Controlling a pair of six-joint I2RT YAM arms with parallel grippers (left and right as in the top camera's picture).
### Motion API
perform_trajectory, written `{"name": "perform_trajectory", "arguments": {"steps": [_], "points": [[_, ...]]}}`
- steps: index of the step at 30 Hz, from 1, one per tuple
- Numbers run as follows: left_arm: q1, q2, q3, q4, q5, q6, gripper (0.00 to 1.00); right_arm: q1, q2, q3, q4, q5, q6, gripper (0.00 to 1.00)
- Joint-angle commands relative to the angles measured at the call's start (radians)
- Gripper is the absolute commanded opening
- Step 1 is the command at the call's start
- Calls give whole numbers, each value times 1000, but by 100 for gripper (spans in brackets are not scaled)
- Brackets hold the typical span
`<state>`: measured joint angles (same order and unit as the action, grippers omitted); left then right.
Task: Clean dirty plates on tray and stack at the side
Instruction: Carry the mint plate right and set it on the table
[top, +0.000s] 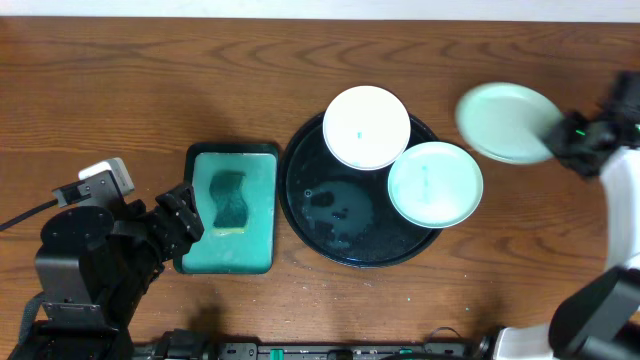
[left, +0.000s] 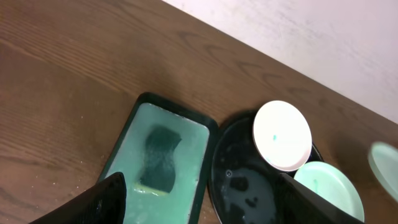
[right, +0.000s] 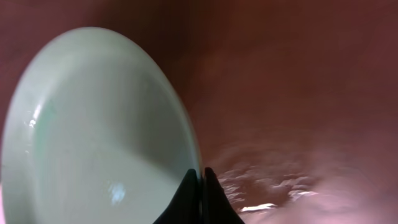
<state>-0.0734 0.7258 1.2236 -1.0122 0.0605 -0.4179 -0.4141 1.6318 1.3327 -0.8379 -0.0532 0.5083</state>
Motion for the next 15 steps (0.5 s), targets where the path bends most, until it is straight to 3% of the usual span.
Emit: {"name": "perform_trajectory", "arguments": {"steps": [1,6,10,15], "points": [[4,5,12,7,-11,6,76,-95,90,-6,-21,45,18,1],[4,5,12,12,-11,6,76,-107,207,-6,-38,32,-43,2],[4,5,12,19,-11,6,76,-62,223,-6,-37,4,-115,33],[4,5,12,23,-11,6,76,16,169,-6,-18,-237,-333,44]]}}
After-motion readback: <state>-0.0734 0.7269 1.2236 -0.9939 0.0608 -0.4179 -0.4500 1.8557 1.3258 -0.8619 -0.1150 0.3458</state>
